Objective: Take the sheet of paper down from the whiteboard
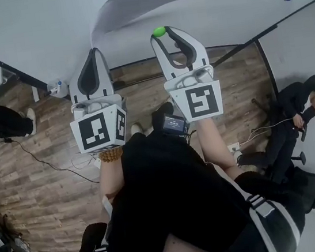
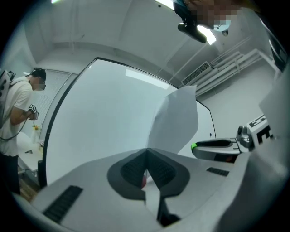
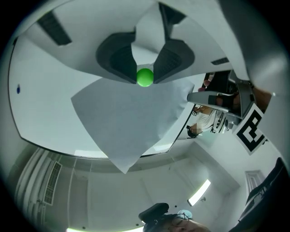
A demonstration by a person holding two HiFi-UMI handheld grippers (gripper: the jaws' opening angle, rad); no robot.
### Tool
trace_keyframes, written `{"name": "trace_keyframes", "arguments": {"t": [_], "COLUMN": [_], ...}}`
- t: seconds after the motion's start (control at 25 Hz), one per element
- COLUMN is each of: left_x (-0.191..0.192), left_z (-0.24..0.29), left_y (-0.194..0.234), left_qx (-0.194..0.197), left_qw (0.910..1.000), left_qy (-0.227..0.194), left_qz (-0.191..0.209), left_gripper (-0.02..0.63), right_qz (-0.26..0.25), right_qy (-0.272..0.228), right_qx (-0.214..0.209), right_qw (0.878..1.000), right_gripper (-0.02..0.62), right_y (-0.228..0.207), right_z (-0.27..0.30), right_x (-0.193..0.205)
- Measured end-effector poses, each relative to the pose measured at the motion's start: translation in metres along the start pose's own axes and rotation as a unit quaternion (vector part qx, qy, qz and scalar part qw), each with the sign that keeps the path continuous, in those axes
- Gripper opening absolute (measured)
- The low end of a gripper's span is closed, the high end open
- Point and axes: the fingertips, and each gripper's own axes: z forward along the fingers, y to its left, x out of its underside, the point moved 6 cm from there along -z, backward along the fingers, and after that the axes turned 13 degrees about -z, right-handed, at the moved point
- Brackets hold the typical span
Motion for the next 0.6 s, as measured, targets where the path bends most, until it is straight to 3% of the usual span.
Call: {"name": "trace_keyframes", "arguments": {"t": [0.6], "left_x": [0.003], "left_z": [0.015], "left_y": [-0.025], "left_qx": [0.004], "left_qw": [0.9952], "left_qy": [0.030], "left_qz": [0.093], "left_gripper": [0.009], "right_qz": [0.004], "right_qy": [-0.028], "right_qx": [-0.008], "right_qw": [1.000], "right_gripper": [0.115], "right_y": [0.021], "right_z": [-0.009], "right_x": [-0.017]}}
